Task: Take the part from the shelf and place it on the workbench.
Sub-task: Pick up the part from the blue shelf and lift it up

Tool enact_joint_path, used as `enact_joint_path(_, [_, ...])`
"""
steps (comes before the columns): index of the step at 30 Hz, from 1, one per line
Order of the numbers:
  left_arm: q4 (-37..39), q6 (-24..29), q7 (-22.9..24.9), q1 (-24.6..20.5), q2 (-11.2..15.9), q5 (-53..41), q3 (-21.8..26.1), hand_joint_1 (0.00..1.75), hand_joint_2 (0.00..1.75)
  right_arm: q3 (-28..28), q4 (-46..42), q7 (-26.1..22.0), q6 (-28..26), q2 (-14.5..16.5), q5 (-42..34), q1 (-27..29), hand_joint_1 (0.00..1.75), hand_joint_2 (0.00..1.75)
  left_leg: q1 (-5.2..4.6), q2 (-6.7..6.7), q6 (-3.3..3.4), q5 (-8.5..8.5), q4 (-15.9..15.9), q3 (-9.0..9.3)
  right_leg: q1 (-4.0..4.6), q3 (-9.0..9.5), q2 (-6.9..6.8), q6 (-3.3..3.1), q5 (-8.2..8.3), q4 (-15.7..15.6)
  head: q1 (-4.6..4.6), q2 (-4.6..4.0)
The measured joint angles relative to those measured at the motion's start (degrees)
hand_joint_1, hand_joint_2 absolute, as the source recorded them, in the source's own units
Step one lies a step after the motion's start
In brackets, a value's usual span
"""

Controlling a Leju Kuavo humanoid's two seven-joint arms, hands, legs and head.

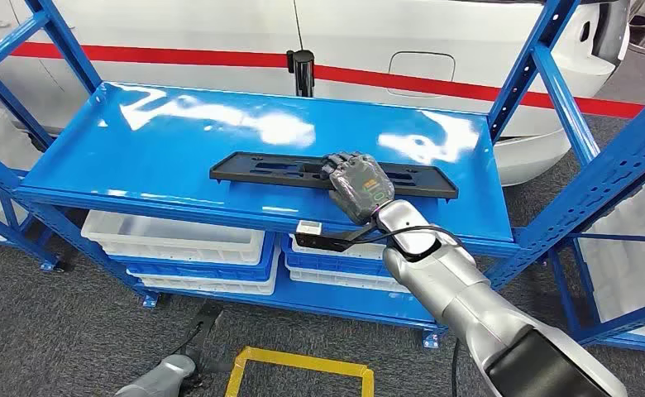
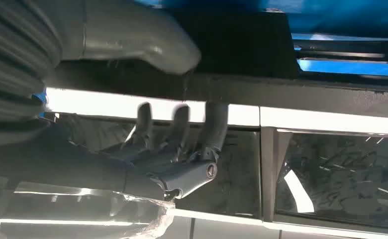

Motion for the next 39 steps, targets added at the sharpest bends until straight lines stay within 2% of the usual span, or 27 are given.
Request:
enact_joint_path(6, [0.0,-0.3,-3.2,0.2,0.0,1.7,1.4,0.00,0.00,-0.3,0.2,-1.3,-0.2,-0.5,-0.3,0.0,1.75,1.75,0.00,0.00,0.00,0.00,0.0,0.01,0.00,-0.01,0.00,0.00,0.00,0.0,0.00,0.00])
enact_joint_path(13, [0.0,-0.3,-4.0,0.6,-0.1,1.8,2.4,0.00,0.00,-0.8,-3.7,-3.9,-1.0,-2.2,-1.6,1.6,1.75,1.75,0.00,0.00,0.00,0.00,0.0,0.02,0.00,-0.01,0.00,0.00,0.00,0.0,0.01,0.00])
enact_joint_path(16, [0.0,-0.7,-5.7,1.0,-0.2,2.1,2.5,0.00,0.00,-1.6,-10.2,-5.4,-1.2,-4.3,-2.4,3.9,1.75,1.75,-0.01,-0.03,0.00,0.00,0.0,0.00,0.00,-0.04,-0.02,0.00,0.00,0.0,0.01,0.00])
enact_joint_path(22, [-0.2,-2.6,-11.4,1.2,-0.5,4.3,4.3,0.00,0.00,-4.4,-29.4,-6.9,-1.7,-11.2,-2.7,9.8,1.75,1.75,-0.05,-0.10,0.00,-0.01,0.0,-0.11,0.00,-0.11,-0.10,0.00,0.00,0.0,0.00,0.00])
enact_joint_path(27, [-0.3,-3.3,-13.4,1.4,-0.8,5.7,6.3,0.00,0.00,-6.9,-40.5,-7.9,-2.2,-15.0,-1.9,12.5,1.75,1.75,-0.06,-0.08,0.01,-0.01,0.0,-0.12,0.00,-0.11,-0.09,0.00,0.00,0.0,0.00,0.00])
enact_joint_path(31, [-0.5,-3.1,-13.7,1.6,-1.0,5.6,7.0,0.00,1.75,-7.8,-45.0,-8.0,-2.2,-16.6,-1.7,13.0,1.75,1.75,-0.05,-0.08,0.01,-0.01,0.0,-0.10,0.00,-0.11,-0.09,0.01,0.00,0.0,0.00,0.00])
enact_joint_path(35, [-0.6,-3.6,-14.2,1.8,-1.2,4.7,7.2,0.00,1.75,-8.3,-47.2,-8.2,-2.1,-17.3,-1.5,13.5,1.75,1.75,-0.05,-0.08,0.01,0.00,0.0,-0.09,0.00,-0.11,-0.09,0.01,0.01,0.0,0.00,0.00])
enact_joint_path(39, [-0.7,-5.0,-16.8,1.8,-1.4,4.2,7.2,0.00,1.75,-8.5,-48.6,-8.3,-2.1,-17.6,0.6,14.7,1.75,1.75,-0.04,-0.08,0.01,0.00,0.0,-0.11,0.00,-0.11,-0.09,0.01,0.01,0.0,0.00,0.00])
